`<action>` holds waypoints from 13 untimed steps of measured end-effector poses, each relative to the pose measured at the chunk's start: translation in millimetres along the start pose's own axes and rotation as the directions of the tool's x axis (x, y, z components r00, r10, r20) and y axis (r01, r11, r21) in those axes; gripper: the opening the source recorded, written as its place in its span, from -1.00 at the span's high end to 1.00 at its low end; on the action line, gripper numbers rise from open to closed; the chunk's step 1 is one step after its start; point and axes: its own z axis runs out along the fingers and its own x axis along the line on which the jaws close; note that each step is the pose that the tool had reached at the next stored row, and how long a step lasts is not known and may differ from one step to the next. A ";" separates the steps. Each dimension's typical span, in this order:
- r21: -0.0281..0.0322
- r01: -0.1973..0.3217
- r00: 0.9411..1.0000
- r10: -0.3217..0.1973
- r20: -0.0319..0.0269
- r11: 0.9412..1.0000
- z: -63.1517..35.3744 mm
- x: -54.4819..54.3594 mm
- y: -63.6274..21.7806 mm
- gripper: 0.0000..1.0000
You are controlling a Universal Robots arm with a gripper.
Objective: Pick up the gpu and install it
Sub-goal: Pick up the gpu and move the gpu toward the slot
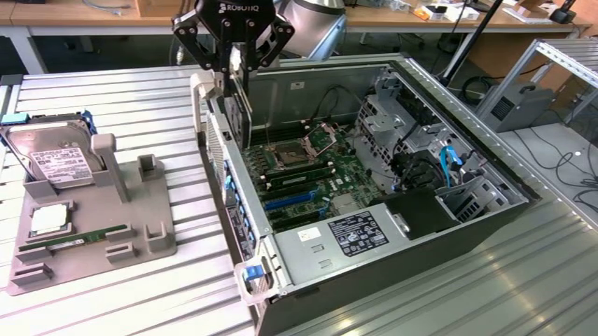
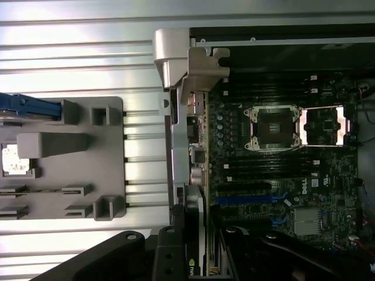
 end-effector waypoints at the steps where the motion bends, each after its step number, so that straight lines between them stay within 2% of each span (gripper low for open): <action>1: 0.000 0.000 1.000 0.000 0.000 1.000 0.0 -0.1 0.0 0.45; 13: 0.000 0.000 1.000 0.000 0.000 1.000 0.2 -6.6 0.3 0.45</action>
